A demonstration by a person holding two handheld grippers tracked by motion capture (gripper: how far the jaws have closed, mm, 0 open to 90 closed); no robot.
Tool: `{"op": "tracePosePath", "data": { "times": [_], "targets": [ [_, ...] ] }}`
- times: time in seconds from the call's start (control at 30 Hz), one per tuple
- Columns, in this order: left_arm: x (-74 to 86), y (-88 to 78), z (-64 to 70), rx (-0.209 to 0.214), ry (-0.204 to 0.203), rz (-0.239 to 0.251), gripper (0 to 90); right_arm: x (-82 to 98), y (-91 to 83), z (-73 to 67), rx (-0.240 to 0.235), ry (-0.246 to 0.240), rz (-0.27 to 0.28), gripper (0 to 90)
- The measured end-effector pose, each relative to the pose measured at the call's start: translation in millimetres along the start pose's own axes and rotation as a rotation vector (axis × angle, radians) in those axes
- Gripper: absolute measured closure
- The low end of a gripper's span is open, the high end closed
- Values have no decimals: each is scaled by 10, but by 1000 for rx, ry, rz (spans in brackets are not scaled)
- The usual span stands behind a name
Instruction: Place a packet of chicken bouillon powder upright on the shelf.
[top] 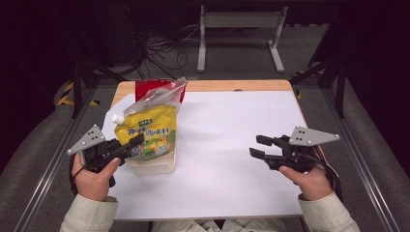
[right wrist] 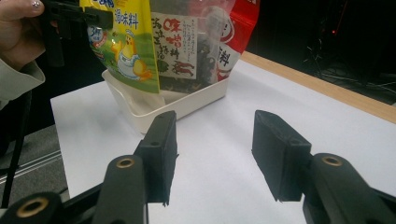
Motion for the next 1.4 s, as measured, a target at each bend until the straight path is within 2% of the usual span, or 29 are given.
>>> {"op": "tracePosePath", "data": {
  "times": [0.27,0.43,0.57,0.8,1.07,1.17,1.23,1.33,1.4],
  "targets": [
    [87,69,-21,9,-17,-41,859,-1,1,-5,-1,-2,1,495],
    [141,100,-53,-9,-18,-67,859,0,1,-6,-2,-1,1,492],
    [222,133,-60,-14,-35,-83,859,1,1,-1,-1,1,1,488],
    [289,168,-55,-20,-21,-101,858,-4,-6,-7,-3,1,5,483],
    [332,206,-47,-4,-17,-172,850,1,-1,-3,-7,6,2,477],
    [356,217,-34,6,-31,-209,839,-1,-5,-4,-7,7,4,475],
    [368,233,-33,9,-20,-233,835,1,-2,-5,-8,8,2,473],
    [371,236,-22,1,-22,-255,835,1,-3,-6,-9,8,2,471],
    [367,225,-17,-13,-29,-291,835,4,-1,-3,-11,10,2,469]
  ]
}}
Point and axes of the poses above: each handheld gripper's, and its own axes: y roughly forward along the jaws, x roughly out of its underside, z roughly to its right, the point moved 4 cm from there along y, roughly forward along the jaws, and after that the axes turned 8 degrees about y, right-handed, at the moved point
